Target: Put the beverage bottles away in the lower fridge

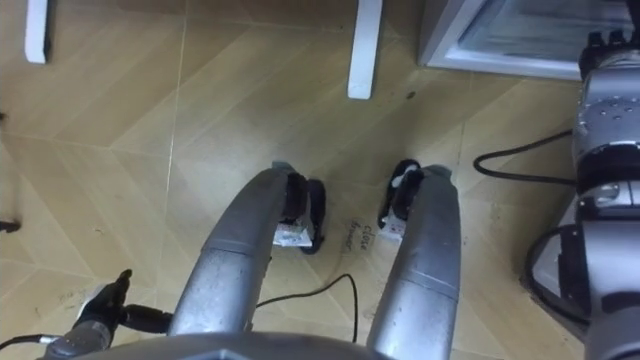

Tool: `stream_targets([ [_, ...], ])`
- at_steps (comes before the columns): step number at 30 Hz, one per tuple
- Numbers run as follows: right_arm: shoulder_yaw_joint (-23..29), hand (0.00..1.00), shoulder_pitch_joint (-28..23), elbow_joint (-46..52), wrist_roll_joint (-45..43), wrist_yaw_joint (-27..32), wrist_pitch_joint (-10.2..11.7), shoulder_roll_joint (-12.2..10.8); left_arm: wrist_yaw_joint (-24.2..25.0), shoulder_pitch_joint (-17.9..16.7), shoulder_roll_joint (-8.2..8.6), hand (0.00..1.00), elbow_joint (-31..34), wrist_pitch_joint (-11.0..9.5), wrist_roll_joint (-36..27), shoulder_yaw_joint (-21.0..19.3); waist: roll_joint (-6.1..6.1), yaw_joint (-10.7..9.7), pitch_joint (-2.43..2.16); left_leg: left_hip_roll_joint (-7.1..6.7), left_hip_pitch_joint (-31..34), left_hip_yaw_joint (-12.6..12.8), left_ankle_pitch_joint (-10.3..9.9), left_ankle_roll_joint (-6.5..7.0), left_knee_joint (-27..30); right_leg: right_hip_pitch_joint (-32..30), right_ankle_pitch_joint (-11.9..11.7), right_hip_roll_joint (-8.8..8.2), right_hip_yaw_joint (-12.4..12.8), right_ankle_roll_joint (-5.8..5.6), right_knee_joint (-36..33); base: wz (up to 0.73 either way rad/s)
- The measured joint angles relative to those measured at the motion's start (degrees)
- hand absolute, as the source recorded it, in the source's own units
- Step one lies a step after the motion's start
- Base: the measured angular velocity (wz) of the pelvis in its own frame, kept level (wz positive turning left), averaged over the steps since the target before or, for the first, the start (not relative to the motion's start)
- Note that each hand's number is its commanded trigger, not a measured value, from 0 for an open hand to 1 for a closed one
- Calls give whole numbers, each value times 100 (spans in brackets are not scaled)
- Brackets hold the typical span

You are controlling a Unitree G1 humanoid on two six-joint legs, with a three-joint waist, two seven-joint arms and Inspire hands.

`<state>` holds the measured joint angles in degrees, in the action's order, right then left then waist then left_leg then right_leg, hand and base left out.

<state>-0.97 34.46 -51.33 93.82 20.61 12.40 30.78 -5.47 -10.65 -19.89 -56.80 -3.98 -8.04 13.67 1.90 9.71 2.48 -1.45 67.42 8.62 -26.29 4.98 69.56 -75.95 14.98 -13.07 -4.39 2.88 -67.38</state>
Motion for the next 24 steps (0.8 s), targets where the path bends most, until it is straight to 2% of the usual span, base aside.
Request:
stream_targets([
  [6, -6, 0, 0, 4, 42, -1, 59, 0, 27, -353, -14, 0, 122, -15, -16, 10, -35, 46, -9, 42, 19, -19, -1, -26, 120, -16, 46, 5, -18, 39, -142, 3],
  [14, -115, 0, 0, 7, 48, -40, 78, -2, 199, -391, -110, 0, 115, -10, -15, 81, -45, 94, -15, 78, 15, -75, -11, -112, 215, -16, 121, 22, -52, 54, -255, 1],
  [24, -245, 0, -14, -117, 81, -158, 57, -7, 278, -418, -121, 0, 116, -5, -14, 201, -70, 107, -29, 83, -214, -88, -52, -126, 214, 220, 142, 19, -80, 87, -246, -1],
])
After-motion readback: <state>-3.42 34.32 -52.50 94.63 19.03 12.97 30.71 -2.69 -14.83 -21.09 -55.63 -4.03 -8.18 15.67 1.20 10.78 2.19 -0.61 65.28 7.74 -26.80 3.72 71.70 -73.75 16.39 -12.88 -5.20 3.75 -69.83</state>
